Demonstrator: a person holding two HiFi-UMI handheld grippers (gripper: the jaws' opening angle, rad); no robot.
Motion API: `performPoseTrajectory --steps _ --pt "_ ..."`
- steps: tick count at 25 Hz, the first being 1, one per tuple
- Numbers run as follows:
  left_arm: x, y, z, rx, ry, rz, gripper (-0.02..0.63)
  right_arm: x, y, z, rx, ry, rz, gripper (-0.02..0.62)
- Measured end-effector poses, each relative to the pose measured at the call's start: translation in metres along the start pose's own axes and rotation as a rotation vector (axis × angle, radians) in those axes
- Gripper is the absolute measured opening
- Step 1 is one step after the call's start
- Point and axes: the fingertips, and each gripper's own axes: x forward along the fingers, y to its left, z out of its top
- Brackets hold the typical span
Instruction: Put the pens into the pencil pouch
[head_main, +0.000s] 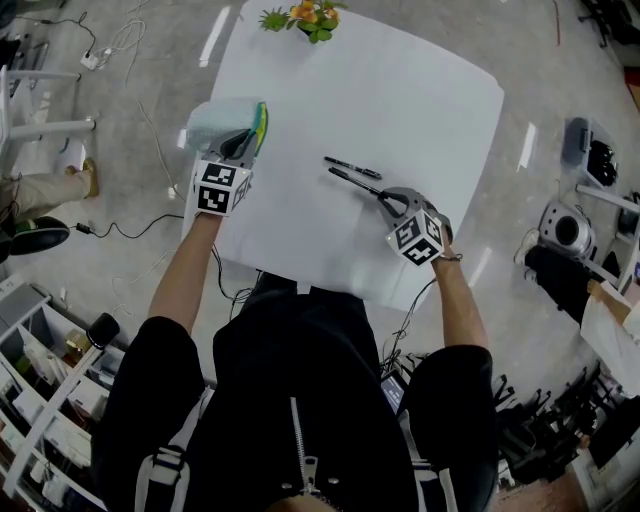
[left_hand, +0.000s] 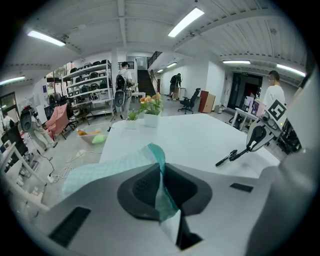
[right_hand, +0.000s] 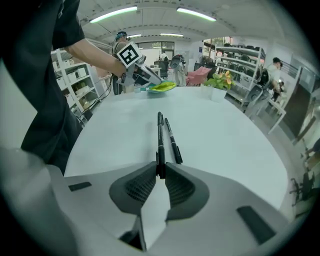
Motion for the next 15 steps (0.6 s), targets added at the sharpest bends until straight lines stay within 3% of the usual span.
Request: performPoseTrajectory --steps 15 --pt "-0.004 -0.003 0.001 -0.018 -0.013 -0.010 0.046 0.005 -0.020 0.059 -0.026 -0.047 -0.028 0.066"
